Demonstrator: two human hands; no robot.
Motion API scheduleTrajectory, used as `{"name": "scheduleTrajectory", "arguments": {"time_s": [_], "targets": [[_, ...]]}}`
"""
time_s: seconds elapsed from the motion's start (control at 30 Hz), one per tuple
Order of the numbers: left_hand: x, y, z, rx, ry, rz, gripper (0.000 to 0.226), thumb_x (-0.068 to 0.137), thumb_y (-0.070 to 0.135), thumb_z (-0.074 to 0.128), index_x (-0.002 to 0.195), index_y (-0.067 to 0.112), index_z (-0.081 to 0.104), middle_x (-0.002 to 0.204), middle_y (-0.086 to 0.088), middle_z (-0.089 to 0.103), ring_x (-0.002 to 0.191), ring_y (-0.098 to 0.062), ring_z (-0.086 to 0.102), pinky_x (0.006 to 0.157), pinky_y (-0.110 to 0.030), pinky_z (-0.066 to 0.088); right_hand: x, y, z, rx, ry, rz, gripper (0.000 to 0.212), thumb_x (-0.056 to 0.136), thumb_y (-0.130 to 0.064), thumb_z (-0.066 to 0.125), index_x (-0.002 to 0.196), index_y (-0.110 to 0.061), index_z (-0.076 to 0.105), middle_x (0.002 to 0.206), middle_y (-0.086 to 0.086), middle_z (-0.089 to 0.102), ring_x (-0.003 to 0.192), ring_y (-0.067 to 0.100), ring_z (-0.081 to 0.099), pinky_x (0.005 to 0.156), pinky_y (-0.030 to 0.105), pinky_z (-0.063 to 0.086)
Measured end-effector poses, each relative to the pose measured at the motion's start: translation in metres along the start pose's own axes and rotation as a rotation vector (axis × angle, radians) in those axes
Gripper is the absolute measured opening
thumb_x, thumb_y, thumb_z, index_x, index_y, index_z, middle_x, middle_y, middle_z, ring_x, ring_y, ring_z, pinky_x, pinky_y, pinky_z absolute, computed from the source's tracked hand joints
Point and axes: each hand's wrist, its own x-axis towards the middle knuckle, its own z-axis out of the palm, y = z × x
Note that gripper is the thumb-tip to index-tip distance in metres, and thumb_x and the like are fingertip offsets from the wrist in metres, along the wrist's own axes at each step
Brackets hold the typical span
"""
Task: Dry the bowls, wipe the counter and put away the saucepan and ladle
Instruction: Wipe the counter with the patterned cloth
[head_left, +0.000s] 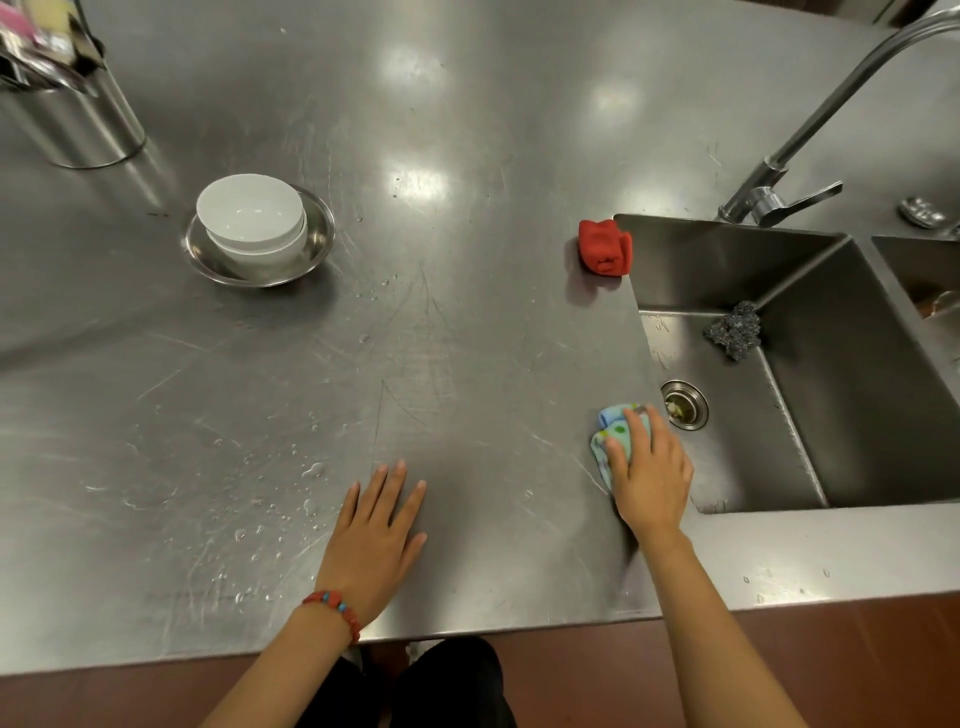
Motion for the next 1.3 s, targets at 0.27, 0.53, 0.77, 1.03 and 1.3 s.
{"name": "scheduleTrajectory", "arguments": {"time_s": [0.27, 0.53, 0.77, 1.03, 1.3], "targets": [[-0.003, -0.001, -0.005, 0.014, 0.003, 0.037, 0.055, 0.084, 0.04, 0.027, 0.112, 0.016, 0.067, 0.122, -0.012, 0.063, 0.111, -0.03, 0.06, 0.087, -0.047, 0.05, -0.065, -0.061, 0.011, -0.03, -0.107, -0.262, 0.065, 0.093, -0.056, 0.011, 0.126, -0.02, 0.054, 0.137, 0.007, 0.051, 0.114, 0.035, 0.054, 0.092, 0.046, 0.044], [-0.01, 0.001, 0.002, 0.014, 0.159, 0.028, 0.049, 0.076, 0.041, 0.058, 0.117, 0.014, 0.063, 0.125, -0.015, 0.06, 0.115, -0.032, 0.057, 0.108, -0.037, 0.004, -0.03, -0.097, 0.022, -0.082, -0.152, -0.671, 0.055, 0.095, -0.053, 0.022, 0.125, -0.021, 0.056, 0.135, 0.005, 0.054, 0.115, 0.029, 0.057, 0.092, 0.036, 0.043], [-0.006, 0.0, 0.009, -0.041, 0.101, 0.042, 0.052, 0.072, 0.041, 0.068, 0.118, 0.017, 0.062, 0.128, -0.013, 0.059, 0.117, -0.031, 0.055, 0.108, -0.037, 0.005, 0.092, -0.166, 0.041, -0.026, -0.105, -0.489, 0.05, 0.095, -0.046, 0.036, 0.14, -0.023, 0.035, 0.152, 0.004, 0.028, 0.132, 0.028, 0.031, 0.104, 0.041, 0.023], [-0.007, -0.002, 0.008, -0.09, 0.127, -0.017, 0.047, 0.081, 0.042, 0.051, 0.12, 0.017, 0.061, 0.129, -0.011, 0.058, 0.119, -0.029, 0.054, 0.108, -0.037, 0.007, 0.087, -0.193, 0.046, -0.014, -0.083, -0.58, 0.049, 0.095, -0.044, 0.038, 0.138, -0.021, 0.038, 0.149, 0.006, 0.033, 0.129, 0.032, 0.034, 0.104, 0.043, 0.025], [-0.016, -0.061, -0.011, -0.218, 0.298, -0.281, 0.066, 0.095, 0.047, 0.015, 0.12, 0.006, 0.06, 0.127, -0.018, 0.058, 0.117, -0.039, 0.053, 0.095, -0.053, 0.044, -0.001, -0.203, 0.065, 0.037, -0.027, -0.965, 0.045, 0.088, -0.05, 0.043, 0.122, -0.024, 0.056, 0.134, 0.004, 0.054, 0.112, 0.03, 0.056, 0.093, 0.039, 0.044]]}}
